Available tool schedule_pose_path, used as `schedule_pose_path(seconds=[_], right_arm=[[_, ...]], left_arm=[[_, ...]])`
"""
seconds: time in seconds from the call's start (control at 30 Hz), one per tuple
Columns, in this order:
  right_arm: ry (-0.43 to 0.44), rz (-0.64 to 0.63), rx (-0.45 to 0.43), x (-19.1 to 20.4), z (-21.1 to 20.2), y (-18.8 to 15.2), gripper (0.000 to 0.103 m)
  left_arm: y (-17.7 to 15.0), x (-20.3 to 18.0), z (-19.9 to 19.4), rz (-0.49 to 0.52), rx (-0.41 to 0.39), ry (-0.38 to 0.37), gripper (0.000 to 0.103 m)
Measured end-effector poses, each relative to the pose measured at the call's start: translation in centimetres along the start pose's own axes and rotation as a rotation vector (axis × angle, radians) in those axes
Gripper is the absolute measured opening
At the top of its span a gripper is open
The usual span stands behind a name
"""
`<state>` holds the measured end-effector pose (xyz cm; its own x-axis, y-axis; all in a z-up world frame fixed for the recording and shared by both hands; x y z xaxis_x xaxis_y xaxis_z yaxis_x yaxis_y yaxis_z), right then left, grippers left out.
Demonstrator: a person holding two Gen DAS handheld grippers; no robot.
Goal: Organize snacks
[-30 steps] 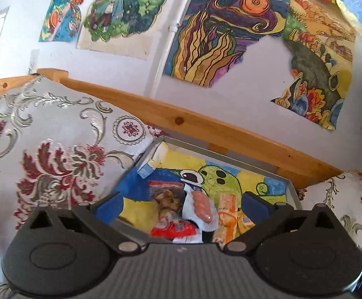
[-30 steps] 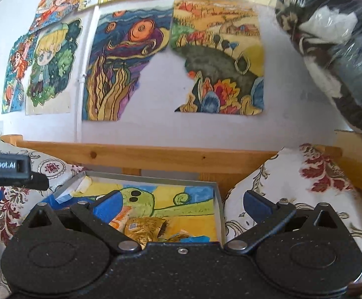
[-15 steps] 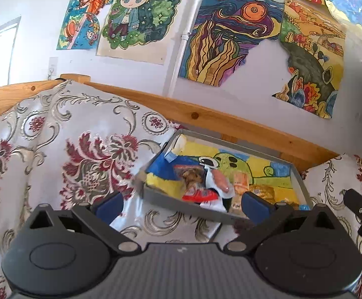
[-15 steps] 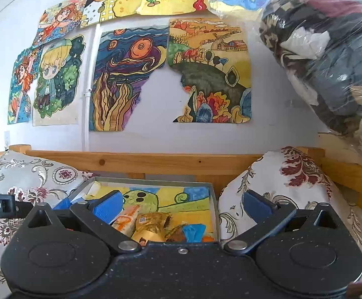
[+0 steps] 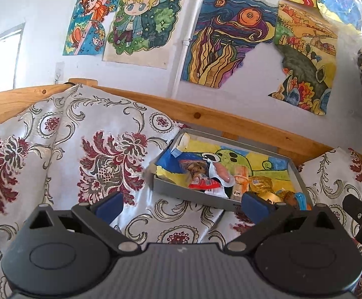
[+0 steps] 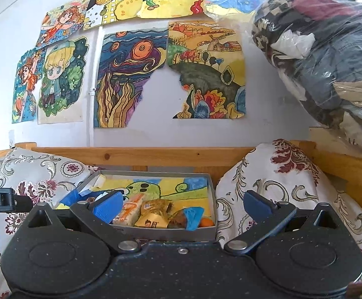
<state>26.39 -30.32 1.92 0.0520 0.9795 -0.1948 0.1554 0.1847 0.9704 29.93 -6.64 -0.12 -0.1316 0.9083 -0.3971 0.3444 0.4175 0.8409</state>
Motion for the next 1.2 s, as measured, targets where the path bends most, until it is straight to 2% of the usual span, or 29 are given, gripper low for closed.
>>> schedule_pose_path(seconds=[0.8,1.2], right_arm=[[0.056,0.005,-0.052,2.3,-8.1,-0.7,0.102],[0.061,0.023,-0.047,3.4,-11.4,-1.6,0.102]], left_arm=[[-1.3,2.1,-7.4,0.056,-0.064,-0.019,0.102],[-2.5,3.8,-10.2,0.057,-0.053,-0.031,0.102]])
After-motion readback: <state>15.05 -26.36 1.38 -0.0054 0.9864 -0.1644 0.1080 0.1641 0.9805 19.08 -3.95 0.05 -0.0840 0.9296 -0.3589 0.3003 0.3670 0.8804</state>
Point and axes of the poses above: each gripper's, at about its wrist camera, not at the fingertips, and z roughly the way its jaws point, x to its left, y to its top, the point moved 10 cm from there along z, roughly the way its jaws point, and after that the axes turned 13 degrees about -z, right-handed, at the moved point
